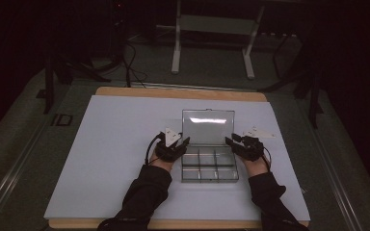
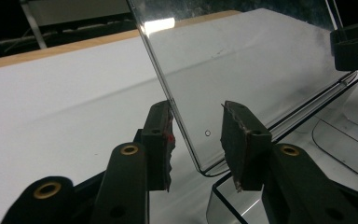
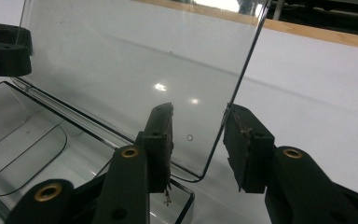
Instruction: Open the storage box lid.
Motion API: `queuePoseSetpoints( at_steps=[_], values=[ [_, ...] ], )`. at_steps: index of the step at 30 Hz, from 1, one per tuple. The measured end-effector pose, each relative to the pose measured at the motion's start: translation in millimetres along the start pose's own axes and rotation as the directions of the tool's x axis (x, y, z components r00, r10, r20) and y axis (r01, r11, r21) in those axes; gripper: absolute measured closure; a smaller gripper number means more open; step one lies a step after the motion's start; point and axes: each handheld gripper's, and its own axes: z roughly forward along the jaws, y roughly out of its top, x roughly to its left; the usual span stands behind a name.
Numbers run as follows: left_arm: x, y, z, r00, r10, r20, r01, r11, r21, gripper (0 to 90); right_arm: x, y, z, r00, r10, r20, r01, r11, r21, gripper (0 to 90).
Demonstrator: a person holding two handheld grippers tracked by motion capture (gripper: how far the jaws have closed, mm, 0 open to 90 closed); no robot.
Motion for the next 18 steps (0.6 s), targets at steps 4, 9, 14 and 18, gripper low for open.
queuePoseSetpoints(
  at_steps=[4,9,14,18],
  values=[
    [0.0,0.3,1.4,0.9999,-0.011,0.003,0.011,0.9998,0.015,60.9,-0.6,0.8,1.8,0.9999,0.013,-0.006,-0.013,1.000,0.020,59.8],
    [-2.2,0.9,2.8,0.9998,-0.017,-0.005,0.017,0.9995,0.026,58.6,-0.5,1.1,2.5,0.9998,0.019,-0.005,-0.019,1.000,0.023,59.1],
    [-1.5,2.3,3.2,0.9995,-0.033,-0.004,0.033,0.9986,0.040,58.1,-0.4,1.1,3.0,0.9996,0.029,-0.003,-0.028,0.999,0.031,58.9],
    [-2.0,3.2,3.9,0.9989,-0.046,-0.006,0.046,0.9977,0.050,56.3,-1.0,0.6,3.0,0.9994,0.035,-0.007,-0.035,0.999,0.033,58.6]
  ],
)
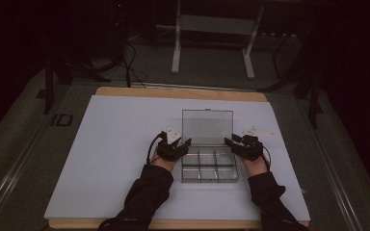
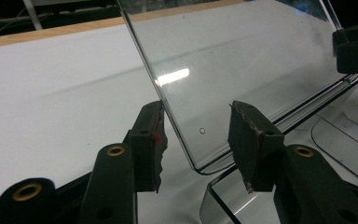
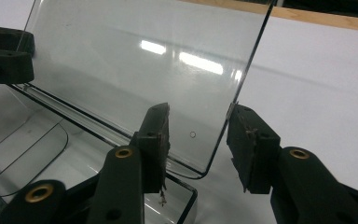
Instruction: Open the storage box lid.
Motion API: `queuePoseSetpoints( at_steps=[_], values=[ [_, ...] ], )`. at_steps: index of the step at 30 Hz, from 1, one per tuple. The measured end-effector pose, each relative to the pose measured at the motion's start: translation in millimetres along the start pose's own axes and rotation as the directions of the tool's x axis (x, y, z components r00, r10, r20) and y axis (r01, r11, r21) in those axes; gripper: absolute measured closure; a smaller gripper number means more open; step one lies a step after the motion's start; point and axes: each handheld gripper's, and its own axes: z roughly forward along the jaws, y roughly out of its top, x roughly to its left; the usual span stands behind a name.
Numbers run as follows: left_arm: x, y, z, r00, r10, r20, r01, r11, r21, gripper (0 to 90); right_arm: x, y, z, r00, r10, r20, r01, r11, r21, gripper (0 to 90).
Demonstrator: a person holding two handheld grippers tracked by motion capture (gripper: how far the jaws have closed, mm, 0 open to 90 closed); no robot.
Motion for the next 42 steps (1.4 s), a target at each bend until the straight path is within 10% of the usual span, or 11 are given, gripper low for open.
queuePoseSetpoints(
  at_steps=[29,42],
  values=[
    [-4.6,4.0,5.3,0.9998,-0.012,0.014,0.012,0.9997,0.024,50.3,0.2,-2.7,3.2,0.9999,0.008,0.012,-0.008,1.000,0.022,61.0],
    [-2.9,13.4,-6.2,0.9950,0.001,0.100,-0.003,0.9998,0.017,27.0,0.2,8.7,0.5,0.9997,-0.018,-0.017,0.018,0.999,0.036,40.5]
  ],
)
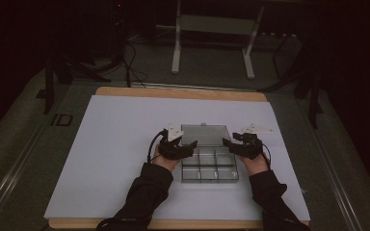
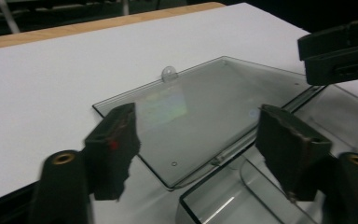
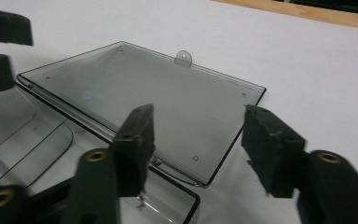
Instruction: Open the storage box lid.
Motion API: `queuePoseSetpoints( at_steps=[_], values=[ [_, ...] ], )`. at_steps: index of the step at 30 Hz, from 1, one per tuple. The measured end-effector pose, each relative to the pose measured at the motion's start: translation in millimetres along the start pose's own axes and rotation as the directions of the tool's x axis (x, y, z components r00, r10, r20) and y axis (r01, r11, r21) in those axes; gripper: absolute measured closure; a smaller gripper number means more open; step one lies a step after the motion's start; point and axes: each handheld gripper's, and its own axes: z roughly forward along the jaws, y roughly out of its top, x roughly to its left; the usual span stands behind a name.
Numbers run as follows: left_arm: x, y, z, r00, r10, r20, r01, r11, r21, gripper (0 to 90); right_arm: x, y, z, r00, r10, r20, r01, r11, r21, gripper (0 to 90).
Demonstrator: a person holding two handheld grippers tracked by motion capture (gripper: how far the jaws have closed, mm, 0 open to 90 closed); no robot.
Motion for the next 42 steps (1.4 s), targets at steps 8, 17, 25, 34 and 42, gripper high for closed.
queuePoseSetpoints(
  at_steps=[8,17,25,34,42],
  values=[
    [-6.8,5.8,-6.9,0.9973,0.039,0.062,-0.040,0.9992,0.008,7.6,-0.6,4.8,-5.5,0.9992,0.000,-0.039,-0.001,1.000,-0.024,22.7],
    [-12.3,7.9,-11.7,0.9922,0.088,0.089,-0.088,0.9961,0.002,2.8,1.5,6.1,-11.6,0.9984,-0.039,-0.041,0.038,0.999,-0.014,16.5],
    [-13.9,7.4,-14.5,0.9871,0.100,0.125,-0.101,0.9949,0.001,2.8,1.9,5.4,-13.4,0.9974,-0.047,-0.054,0.046,0.999,-0.015,15.4],
    [-17.5,4.3,-23.7,0.9803,0.117,0.159,-0.119,0.9928,0.008,2.8,8.2,4.1,-17.7,0.9945,-0.071,-0.077,0.071,0.997,-0.006,15.5],
    [-17.6,-3.5,-36.5,0.9771,0.120,0.176,-0.126,0.9918,0.023,2.8,13.1,-0.5,-25.6,0.9903,-0.093,-0.103,0.093,0.996,0.001,15.5]
  ],
)
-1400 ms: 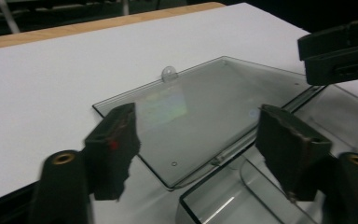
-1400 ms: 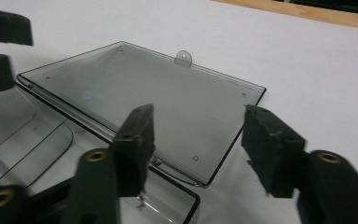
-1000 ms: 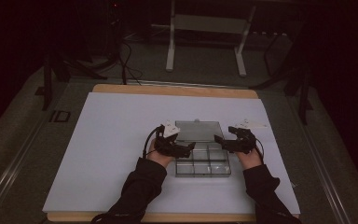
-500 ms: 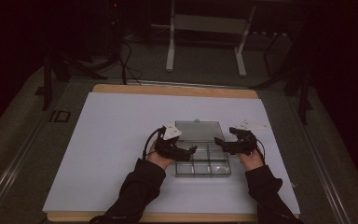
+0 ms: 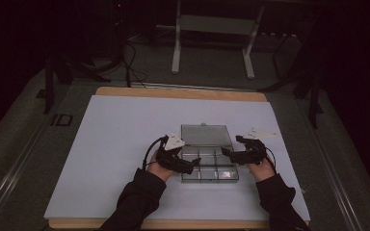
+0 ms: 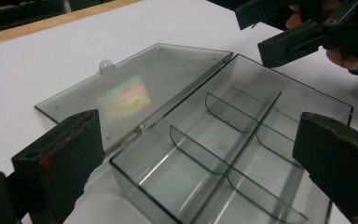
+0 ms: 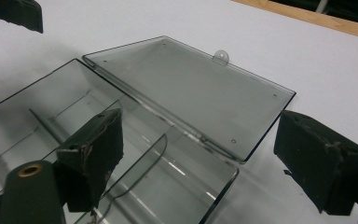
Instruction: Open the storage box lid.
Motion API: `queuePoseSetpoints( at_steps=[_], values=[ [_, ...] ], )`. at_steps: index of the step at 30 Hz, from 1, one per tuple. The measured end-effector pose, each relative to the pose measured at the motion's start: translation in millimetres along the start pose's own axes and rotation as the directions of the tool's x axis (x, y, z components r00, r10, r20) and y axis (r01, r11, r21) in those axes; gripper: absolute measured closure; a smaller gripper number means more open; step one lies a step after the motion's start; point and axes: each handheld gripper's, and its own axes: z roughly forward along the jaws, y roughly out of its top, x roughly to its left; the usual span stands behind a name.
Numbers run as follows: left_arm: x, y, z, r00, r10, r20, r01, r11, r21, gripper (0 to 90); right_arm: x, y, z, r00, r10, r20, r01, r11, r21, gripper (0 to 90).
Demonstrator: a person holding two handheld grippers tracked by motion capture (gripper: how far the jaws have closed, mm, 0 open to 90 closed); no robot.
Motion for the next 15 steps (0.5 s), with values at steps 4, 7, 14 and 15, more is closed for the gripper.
queuePoseSetpoints(
  at_steps=[4,7,14,15],
  values=[
    [-1.7,-4.4,-5.5,1.0000,-0.003,0.008,0.003,1.0000,0.006,2.8,3.0,-1.8,-4.5,0.9999,-0.002,-0.014,0.002,1.000,-0.002,15.5],
    [-3.3,-8.0,-10.0,0.9999,0.000,0.014,-0.001,1.0000,0.010,2.9,5.5,-4.0,-9.0,0.9998,-0.011,-0.019,0.011,1.000,-0.006,15.5],
    [-7.5,-14.4,-21.5,0.9999,0.009,0.013,-0.009,0.9999,0.006,2.8,8.8,-11.0,-19.5,0.9994,-0.010,-0.032,0.010,1.000,-0.012,15.5],
    [-8.3,-15.3,-23.2,0.9998,0.014,0.011,-0.014,0.9999,0.010,2.8,9.5,-12.0,-20.7,0.9993,-0.012,-0.035,0.011,1.000,-0.013,15.5]
  ],
)
